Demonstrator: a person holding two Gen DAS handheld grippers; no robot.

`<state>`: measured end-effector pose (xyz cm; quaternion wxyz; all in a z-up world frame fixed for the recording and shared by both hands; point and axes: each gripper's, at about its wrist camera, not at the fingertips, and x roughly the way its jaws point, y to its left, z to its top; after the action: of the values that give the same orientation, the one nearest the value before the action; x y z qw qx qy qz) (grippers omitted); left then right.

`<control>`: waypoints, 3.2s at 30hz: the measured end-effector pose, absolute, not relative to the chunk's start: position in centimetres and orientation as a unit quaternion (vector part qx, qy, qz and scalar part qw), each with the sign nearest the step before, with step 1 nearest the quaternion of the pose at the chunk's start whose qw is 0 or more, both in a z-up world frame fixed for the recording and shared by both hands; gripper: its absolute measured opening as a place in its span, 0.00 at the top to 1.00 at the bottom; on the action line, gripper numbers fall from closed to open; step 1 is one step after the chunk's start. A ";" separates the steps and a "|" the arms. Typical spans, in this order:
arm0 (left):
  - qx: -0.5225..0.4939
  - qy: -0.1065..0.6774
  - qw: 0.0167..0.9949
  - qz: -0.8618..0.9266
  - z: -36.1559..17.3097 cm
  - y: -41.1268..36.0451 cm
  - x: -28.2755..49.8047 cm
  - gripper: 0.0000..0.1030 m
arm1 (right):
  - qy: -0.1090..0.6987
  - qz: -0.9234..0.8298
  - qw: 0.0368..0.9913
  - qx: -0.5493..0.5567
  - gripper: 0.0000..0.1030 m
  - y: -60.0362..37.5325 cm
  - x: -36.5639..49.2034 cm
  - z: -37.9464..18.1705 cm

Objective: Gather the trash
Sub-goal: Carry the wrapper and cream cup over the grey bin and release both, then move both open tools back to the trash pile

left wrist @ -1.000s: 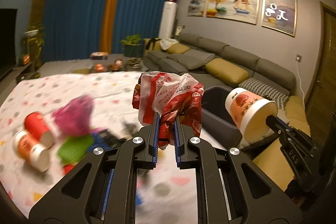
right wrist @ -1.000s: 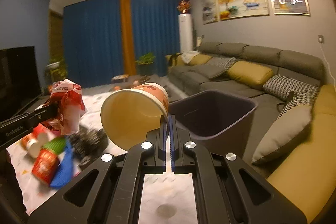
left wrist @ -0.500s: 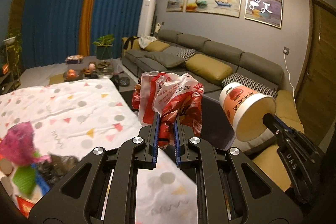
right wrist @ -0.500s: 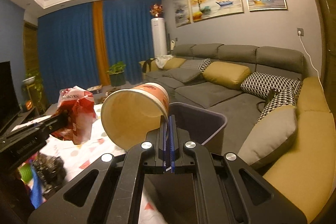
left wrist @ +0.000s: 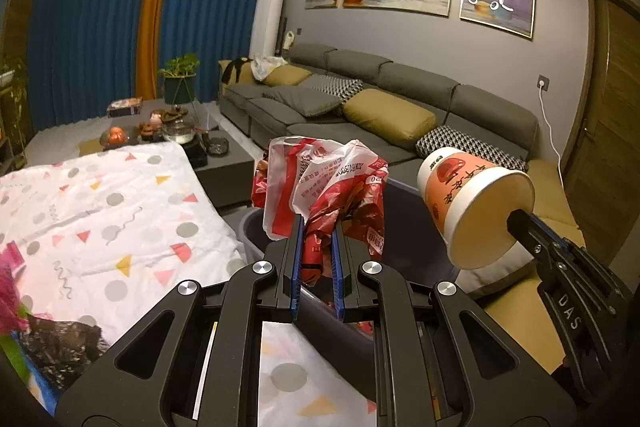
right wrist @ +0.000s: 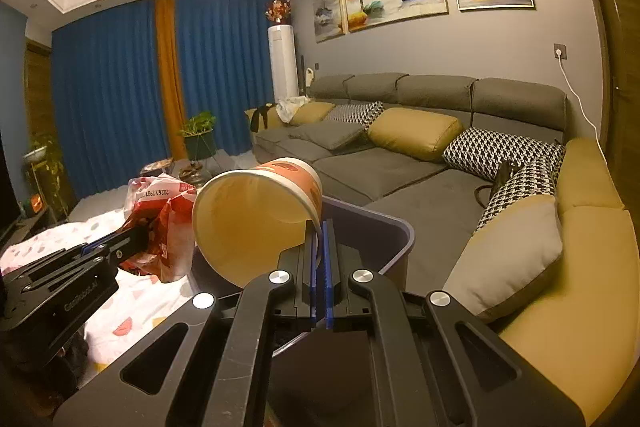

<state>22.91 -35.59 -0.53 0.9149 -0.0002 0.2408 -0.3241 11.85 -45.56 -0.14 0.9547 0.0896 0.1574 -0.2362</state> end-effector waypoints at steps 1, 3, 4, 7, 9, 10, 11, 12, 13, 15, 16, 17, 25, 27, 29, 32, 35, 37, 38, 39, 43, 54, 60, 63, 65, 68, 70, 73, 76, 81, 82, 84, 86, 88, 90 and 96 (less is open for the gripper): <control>0.000 0.242 0.914 -0.325 -0.7 -35.8 23.2 0.89 | 0.160 -0.237 0.954 0.090 0.96 -45.7 12.1 -0.2; -0.002 0.244 0.912 -0.328 -0.9 -35.7 23.5 0.89 | 0.166 -0.237 0.953 0.094 0.96 -46.0 12.6 -0.6; 0.000 0.245 0.912 -0.329 -1.1 -36.0 23.7 0.89 | 0.168 -0.237 0.952 0.094 0.96 -46.1 12.8 -0.7; 0.004 0.249 0.911 -0.329 -1.6 -36.5 24.4 0.89 | 0.176 -0.237 0.951 0.098 0.96 -46.5 13.4 -0.9; 0.004 0.255 0.909 -0.329 -1.9 -36.6 24.9 0.89 | 0.180 -0.237 0.950 0.098 0.96 -46.7 13.7 -1.0; 0.004 0.259 0.908 -0.330 -2.2 -36.7 25.2 0.89 | 0.182 -0.238 0.949 0.098 0.96 -46.8 13.9 -1.1; 0.004 0.261 0.907 -0.330 -2.3 -36.8 25.3 0.89 | 0.184 -0.239 0.949 0.097 0.96 -46.9 14.0 -1.2; 0.006 0.263 0.907 -0.329 -2.5 -36.9 25.5 0.89 | 0.185 -0.239 0.948 0.098 0.96 -47.0 14.1 -1.3; 0.007 0.264 0.907 -0.329 -2.5 -37.1 25.6 0.89 | 0.187 -0.240 0.948 0.098 0.96 -47.1 14.3 -1.4; 0.010 0.269 0.905 -0.329 -2.8 -37.4 25.8 0.89 | 0.190 -0.242 0.947 0.095 0.96 -47.1 14.6 -1.6; 0.012 0.272 0.904 -0.331 -2.9 -37.5 25.9 0.89 | 0.192 -0.242 0.946 0.094 0.96 -47.1 14.8 -1.6; 0.013 0.274 0.903 -0.331 -3.1 -37.6 26.0 0.89 | 0.193 -0.242 0.946 0.094 0.96 -47.1 14.8 -1.7; 0.010 0.292 0.895 -0.338 -3.9 -38.2 26.9 0.89 | 0.204 -0.242 0.944 0.094 0.96 -47.2 15.8 -2.1; 0.010 0.297 0.892 -0.340 -4.1 -38.4 27.1 0.89 | 0.206 -0.242 0.943 0.096 0.96 -47.3 16.0 -2.3; 0.012 0.301 0.890 -0.341 -4.4 -38.5 27.3 0.88 | 0.209 -0.241 0.943 0.097 0.96 -47.4 16.2 -2.5; 0.012 0.309 0.887 -0.343 -4.7 -38.7 27.5 0.88 | 0.211 -0.242 0.942 0.097 0.96 -47.5 16.4 -2.7; 0.011 0.315 0.884 -0.344 -5.1 -38.8 27.8 0.88 | 0.213 -0.242 0.942 0.098 0.96 -47.7 16.6 -2.8; 0.011 0.319 0.882 -0.346 -5.3 -38.9 28.0 0.88 | 0.214 -0.242 0.941 0.098 0.96 -47.7 16.8 -2.9; 0.011 0.320 0.881 -0.347 -5.4 -38.9 28.0 0.88 | 0.214 -0.242 0.941 0.098 0.96 -47.7 16.8 -2.9; 0.012 0.321 0.881 -0.347 -5.4 -38.9 27.9 0.88 | 0.215 -0.242 0.941 0.098 0.96 -47.8 16.8 -3.0; 0.021 0.319 0.879 -0.354 -5.6 -39.0 27.9 0.81 | 0.217 -0.242 0.940 0.101 0.96 -48.1 16.8 -3.1; -0.013 0.320 0.890 -0.325 -5.3 -36.2 28.0 0.31 | 0.212 -0.238 0.942 0.107 0.94 -48.3 16.7 -3.2; -0.024 0.299 0.912 -0.281 -4.2 -33.2 26.7 0.20 | 0.196 -0.238 0.945 0.109 0.66 -47.5 15.6 -2.6; -0.026 0.293 0.917 -0.268 -3.7 -31.9 25.6 0.18 | 0.191 -0.235 0.947 0.106 0.64 -46.8 14.8 -2.2; -0.028 0.286 0.924 -0.253 -3.2 -30.7 24.5 0.17 | 0.186 -0.233 0.949 0.102 0.55 -45.9 14.0 -1.9; -0.030 0.276 0.933 -0.229 -2.7 -28.4 22.9 0.15 | 0.177 -0.228 0.953 0.096 0.45 -44.5 12.8 -1.5; -0.032 0.270 0.938 -0.215 -2.5 -26.9 22.0 0.14 | 0.172 -0.221 0.955 0.093 0.39 -43.5 11.9 -1.2; -0.038 0.267 0.943 -0.193 -2.2 -24.2 20.4 0.14 | 0.168 -0.209 0.960 0.086 0.33 -41.8 10.9 -0.9; -0.042 0.260 0.949 -0.174 -1.8 -21.5 18.4 0.14 | 0.167 -0.192 0.964 0.081 0.30 -39.8 10.0 -0.8; -0.036 0.249 0.956 -0.149 -1.8 -17.3 15.5 0.14 | 0.170 -0.160 0.969 0.077 0.29 -36.3 8.8 -0.8; -0.033 0.250 0.958 -0.140 -2.0 -16.3 14.9 0.14 | 0.171 -0.155 0.970 0.077 0.29 -35.8 8.5 -0.7; -0.033 0.252 0.959 -0.125 -2.4 -14.1 13.9 0.14 | 0.174 -0.142 0.972 0.074 0.29 -34.4 8.1 -1.0; -0.029 0.254 0.960 -0.111 -3.1 -12.2 13.1 0.14 | 0.178 -0.126 0.973 0.070 0.29 -32.5 7.8 -1.3; -0.021 0.257 0.962 -0.089 -3.8 -9.8 11.9 0.14 | 0.183 -0.112 0.975 0.065 0.29 -31.0 7.6 -1.7; -0.023 0.265 0.961 -0.075 -4.5 -7.7 11.0 0.14 | 0.189 -0.096 0.975 0.063 0.29 -29.2 7.5 -2.1; -0.038 0.275 0.960 -0.041 -5.4 -2.8 9.7 0.14 | 0.204 -0.062 0.975 0.071 0.29 -25.6 7.6 -3.1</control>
<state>9.68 -2.84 -5.41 0.9600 -0.0383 0.2745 -0.0405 7.58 -25.62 -3.07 0.9745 0.0705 0.2039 -0.0615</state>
